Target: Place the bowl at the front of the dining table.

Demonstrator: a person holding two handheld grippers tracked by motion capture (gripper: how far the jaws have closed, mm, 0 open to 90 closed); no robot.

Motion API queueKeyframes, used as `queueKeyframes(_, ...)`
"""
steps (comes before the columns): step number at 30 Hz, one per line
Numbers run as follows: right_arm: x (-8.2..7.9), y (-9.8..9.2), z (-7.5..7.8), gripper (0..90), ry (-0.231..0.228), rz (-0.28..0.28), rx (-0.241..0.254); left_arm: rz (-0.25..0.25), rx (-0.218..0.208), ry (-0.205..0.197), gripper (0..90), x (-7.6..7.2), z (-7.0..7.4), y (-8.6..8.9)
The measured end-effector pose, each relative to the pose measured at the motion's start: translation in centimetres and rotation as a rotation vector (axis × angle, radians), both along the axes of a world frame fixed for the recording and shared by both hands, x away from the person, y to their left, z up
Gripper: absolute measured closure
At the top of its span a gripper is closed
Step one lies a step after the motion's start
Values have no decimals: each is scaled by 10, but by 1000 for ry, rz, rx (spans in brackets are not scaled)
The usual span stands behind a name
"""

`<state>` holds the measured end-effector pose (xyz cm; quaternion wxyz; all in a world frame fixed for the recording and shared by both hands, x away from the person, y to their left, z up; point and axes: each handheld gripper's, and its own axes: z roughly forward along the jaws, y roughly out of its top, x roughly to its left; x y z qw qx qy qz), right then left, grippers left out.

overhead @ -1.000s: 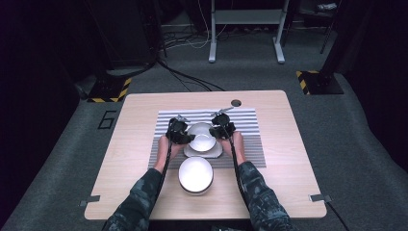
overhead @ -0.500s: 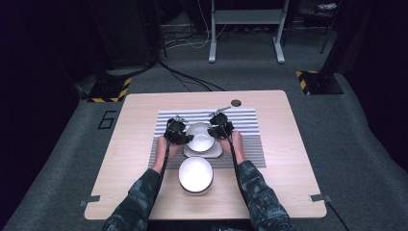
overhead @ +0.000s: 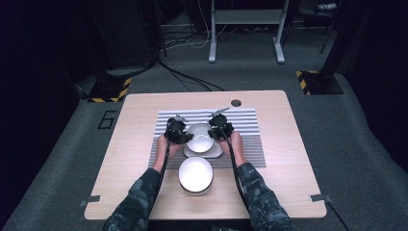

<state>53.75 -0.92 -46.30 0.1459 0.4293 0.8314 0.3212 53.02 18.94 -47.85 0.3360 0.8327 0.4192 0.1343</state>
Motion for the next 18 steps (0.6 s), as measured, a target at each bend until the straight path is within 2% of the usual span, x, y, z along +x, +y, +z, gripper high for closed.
queueKeyframes(2, 3, -1, -1, 798, -5, 22, 4, -2, 0, -7, 743, -1, 0, 0)
queueKeyframes(5, 7, -3, -3, 813, 11, 22, 18, 0, 1, -15, 727, -3, 1, -2)
queueKeyframes(8, 8, -3, -4, 822, 3, 29, 8, 6, 7, -13, 718, -4, 2, -2)
queueKeyframes(13, 10, 3, -1, 826, 2, 21, -9, 32, -1, 8, 712, -4, 0, 0)
queueKeyframes(15, 11, 4, -1, 828, 3, 16, -14, 37, -7, 4, 703, -4, 1, 1)
queueKeyframes(18, 12, 4, -2, 828, 16, 2, -14, 46, -20, 3, 645, -4, 2, 4)
